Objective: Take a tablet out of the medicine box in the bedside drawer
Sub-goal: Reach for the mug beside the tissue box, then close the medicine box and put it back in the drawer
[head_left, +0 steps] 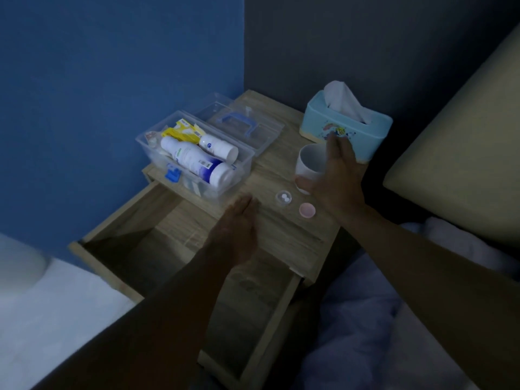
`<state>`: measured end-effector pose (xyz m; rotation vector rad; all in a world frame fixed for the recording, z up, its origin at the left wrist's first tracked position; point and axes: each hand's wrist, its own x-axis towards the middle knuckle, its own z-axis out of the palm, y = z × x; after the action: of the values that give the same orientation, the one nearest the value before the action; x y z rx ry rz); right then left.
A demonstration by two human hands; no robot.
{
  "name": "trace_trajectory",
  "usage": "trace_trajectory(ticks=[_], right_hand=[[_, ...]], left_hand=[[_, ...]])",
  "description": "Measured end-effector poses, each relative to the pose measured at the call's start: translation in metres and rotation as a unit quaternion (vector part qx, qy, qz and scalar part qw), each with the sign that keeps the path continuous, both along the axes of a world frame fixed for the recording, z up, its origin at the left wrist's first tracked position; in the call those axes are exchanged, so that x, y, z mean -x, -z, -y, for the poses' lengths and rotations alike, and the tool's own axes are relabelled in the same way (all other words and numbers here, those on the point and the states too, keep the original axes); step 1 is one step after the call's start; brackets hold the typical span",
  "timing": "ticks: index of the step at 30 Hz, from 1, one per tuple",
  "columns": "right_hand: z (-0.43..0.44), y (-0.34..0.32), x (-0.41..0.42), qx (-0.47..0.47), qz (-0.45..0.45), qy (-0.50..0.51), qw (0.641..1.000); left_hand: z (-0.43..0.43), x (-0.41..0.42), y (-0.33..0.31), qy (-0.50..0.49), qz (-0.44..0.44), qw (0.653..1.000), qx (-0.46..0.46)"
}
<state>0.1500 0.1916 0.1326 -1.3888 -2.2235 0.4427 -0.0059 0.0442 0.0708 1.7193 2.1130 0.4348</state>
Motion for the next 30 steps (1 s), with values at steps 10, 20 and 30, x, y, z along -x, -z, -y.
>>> trace_trajectory(ticks=[10, 20, 30], right_hand=[[0.048, -0.003, 0.07, -0.029, -0.06, -0.173, 0.983], [0.002, 0.012, 0.142, 0.213, -0.146, 0.141, 0.956], [-0.031, 0.014, 0.154, 0.156, -0.366, 0.204, 0.894]], left_hand=[[0.067, 0.041, 0.001, -0.185, 0.054, 0.979, -0.068], [0.041, 0.126, -0.017, -0.231, 0.04, 0.96, -0.156], [0.022, 0.136, -0.006, -0.181, 0.027, 0.966, -0.18]])
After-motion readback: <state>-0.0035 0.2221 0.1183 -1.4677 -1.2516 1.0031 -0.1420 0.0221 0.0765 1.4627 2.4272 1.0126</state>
